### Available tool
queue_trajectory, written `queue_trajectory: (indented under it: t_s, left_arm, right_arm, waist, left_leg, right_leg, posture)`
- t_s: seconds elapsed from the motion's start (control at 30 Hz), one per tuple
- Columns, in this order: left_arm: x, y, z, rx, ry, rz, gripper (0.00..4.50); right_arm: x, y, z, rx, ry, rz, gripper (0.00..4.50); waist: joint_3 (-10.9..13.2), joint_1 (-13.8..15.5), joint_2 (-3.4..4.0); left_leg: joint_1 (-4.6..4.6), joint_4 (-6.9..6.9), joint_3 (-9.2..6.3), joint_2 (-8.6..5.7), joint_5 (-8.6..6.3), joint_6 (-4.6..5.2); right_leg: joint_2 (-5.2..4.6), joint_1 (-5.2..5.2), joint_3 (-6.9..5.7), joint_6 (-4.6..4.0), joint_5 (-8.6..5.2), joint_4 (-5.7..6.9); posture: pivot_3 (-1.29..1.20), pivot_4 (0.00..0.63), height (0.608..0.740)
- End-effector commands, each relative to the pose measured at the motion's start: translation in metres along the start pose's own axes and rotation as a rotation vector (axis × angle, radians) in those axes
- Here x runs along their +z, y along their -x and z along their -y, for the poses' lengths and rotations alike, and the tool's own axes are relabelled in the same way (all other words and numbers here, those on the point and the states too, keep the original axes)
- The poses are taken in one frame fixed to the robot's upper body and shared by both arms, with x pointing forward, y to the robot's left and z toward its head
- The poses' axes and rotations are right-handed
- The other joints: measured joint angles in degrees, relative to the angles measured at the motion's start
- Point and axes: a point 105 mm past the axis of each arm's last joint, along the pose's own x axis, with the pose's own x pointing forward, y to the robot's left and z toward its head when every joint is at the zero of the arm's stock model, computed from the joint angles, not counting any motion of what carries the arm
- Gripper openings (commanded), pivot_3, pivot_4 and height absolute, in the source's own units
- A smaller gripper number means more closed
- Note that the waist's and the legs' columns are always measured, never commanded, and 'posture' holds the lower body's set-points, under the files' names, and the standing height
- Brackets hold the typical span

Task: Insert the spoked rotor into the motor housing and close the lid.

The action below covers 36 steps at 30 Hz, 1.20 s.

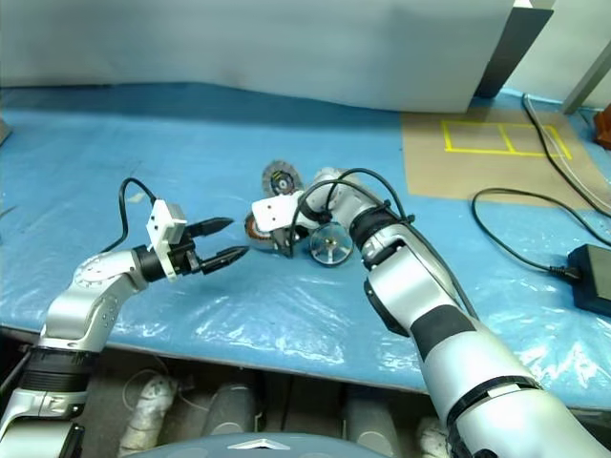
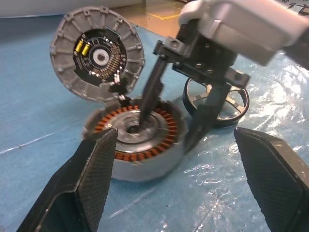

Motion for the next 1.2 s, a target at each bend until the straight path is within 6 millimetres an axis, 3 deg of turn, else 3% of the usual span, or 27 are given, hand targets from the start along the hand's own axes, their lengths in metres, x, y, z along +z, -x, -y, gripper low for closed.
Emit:
queue_trajectory:
  t_s: [0.03, 0.3, 0.37, 0.9, 1.2]
  left_arm:
    - [0.012, 0.003, 0.001, -0.004, -0.037, 0.032, 4.08]
    - [0.010, 0.003, 0.007, -0.032, -0.018, 0.009, 4.08]
    - [0.010, 0.004, 0.007, -0.034, -0.013, 0.003, 4.08]
    - [0.013, -0.004, 0.010, -0.058, -0.017, -0.002, 4.08]
    - [0.013, -0.007, 0.010, -0.069, -0.019, -0.002, 4.08]
  right_arm:
    - [0.022, 0.002, -0.025, 0.099, 0.122, 0.096, 2.09]
    - [0.051, -0.011, -0.072, 0.130, 0.216, 0.197, 2.09]
    - [0.057, -0.010, -0.071, 0.113, 0.200, 0.232, 2.09]
    - [0.025, -0.008, -0.048, -0.018, 0.426, 0.036, 2.09]
    - [0.022, -0.011, -0.047, -0.018, 0.466, 0.031, 2.09]
  waist:
    - [0.0, 0.0, -0.03]
    - [0.0, -0.5, -0.06]
    - [0.0, -0.5, -0.06]
    - [0.0, -0.4, -0.09]
    - [0.0, -0.4, -0.09]
  left_leg:
    - [-0.01, 0.01, 0.00, -0.03, 0.00, 0.01]
    - [0.20, -0.06, 0.00, 0.05, -0.08, -0.12]
    - [0.23, -0.06, 0.01, 0.03, -0.11, -0.17]
    - [0.19, -0.02, 0.02, -0.06, -0.03, -0.27]
    - [0.20, -0.01, 0.02, -0.05, -0.04, -0.25]
  right_leg:
    - [0.00, 0.00, 0.00, 0.00, 0.00, -0.01]
    - [0.10, 0.07, 0.02, 0.01, 0.00, 0.05]
    - [0.09, 0.09, 0.06, 0.01, 0.00, 0.04]
    - [0.05, 0.11, 0.10, 0.01, 0.00, -0.01]
    - [0.06, 0.12, 0.10, 0.01, 0.00, -0.02]
  posture:
    - [0.00, 0.150, 0.740]
    - [0.00, 0.150, 0.740]
    - [0.00, 0.150, 0.740]
    - [0.00, 0.150, 0.740]
    - [0.00, 0.150, 0.740]
